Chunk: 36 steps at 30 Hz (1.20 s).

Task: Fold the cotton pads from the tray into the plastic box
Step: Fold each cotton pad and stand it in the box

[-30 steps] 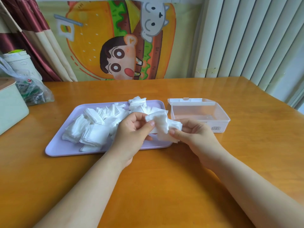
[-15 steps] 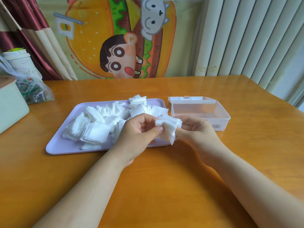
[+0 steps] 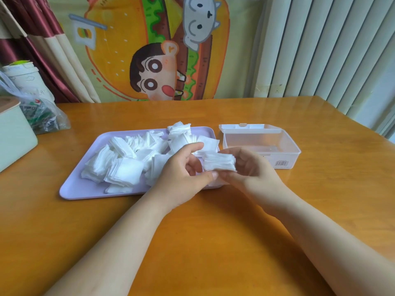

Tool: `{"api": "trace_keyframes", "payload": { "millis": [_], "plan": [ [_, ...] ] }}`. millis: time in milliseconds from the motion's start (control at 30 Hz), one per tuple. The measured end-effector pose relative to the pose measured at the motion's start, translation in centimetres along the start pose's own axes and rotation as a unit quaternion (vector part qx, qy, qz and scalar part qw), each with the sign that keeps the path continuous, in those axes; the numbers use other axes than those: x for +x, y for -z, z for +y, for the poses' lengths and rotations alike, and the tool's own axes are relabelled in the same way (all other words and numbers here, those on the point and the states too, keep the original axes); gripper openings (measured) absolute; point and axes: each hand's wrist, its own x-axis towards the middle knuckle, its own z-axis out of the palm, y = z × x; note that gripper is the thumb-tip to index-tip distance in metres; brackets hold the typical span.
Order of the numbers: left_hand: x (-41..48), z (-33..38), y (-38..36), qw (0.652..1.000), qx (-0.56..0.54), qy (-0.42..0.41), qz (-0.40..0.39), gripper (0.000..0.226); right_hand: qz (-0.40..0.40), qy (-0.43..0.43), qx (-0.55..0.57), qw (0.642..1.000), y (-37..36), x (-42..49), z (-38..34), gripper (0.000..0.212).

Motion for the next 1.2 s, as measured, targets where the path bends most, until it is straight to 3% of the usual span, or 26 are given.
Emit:
{"api": "trace_keyframes", "payload": {
  "millis": [133, 333, 533, 667, 767, 867, 933, 1067, 1200],
  "plan": [
    [-0.3, 0.2, -0.1, 0.998, -0.009, -0.034, -0.049, 0.035, -0.019, -0.001, 0.003, 1.000, -0.2, -0.1, -0.4, 0.040],
    [-0.9, 1.3, -1.3, 0.996, 0.006, -0.072, -0.054, 0.028, -0.019, -0.014, -0.001, 1.000, -1.1, -0.3, -0.7, 0.060],
    [0.3, 1.9, -1.9, 0.991, 0.073, -0.111, 0.005, 0.018, 0.026, -0.005, 0.053, 0.998, 0.4, -0.1, -1.9, 0.047],
    [2.4, 3.1, -1.8, 0.995, 0.066, -0.049, -0.055, 0.013, 0.051, -0.013, 0.085, 0.995, 2.0, 0.1, -2.9, 0.024],
    [4.3, 3.7, -2.6, 0.996, 0.078, -0.024, -0.046, 0.013, 0.136, -0.027, 0.086, 0.987, 2.9, 0.5, -3.0, 0.017],
    [5.8, 3.4, -3.9, 0.988, 0.144, -0.032, -0.044, 0.022, 0.249, -0.007, -0.005, 0.969, 4.3, 1.5, -2.3, 0.009],
    [6.1, 2.9, -4.5, 0.979, 0.188, -0.058, -0.049, 0.025, 0.279, 0.012, -0.079, 0.957, 5.2, 2.0, -2.2, 0.004],
    [6.2, 2.4, -4.8, 0.968, 0.229, -0.102, -0.027, 0.022, 0.248, 0.007, -0.258, 0.934, 5.8, 3.6, -3.0, 0.025],
    [6.4, 2.5, -4.6, 0.971, 0.212, -0.100, -0.050, 0.019, 0.215, -0.087, -0.360, 0.904, 5.8, 6.1, -3.3, 0.040]
  ]
}}
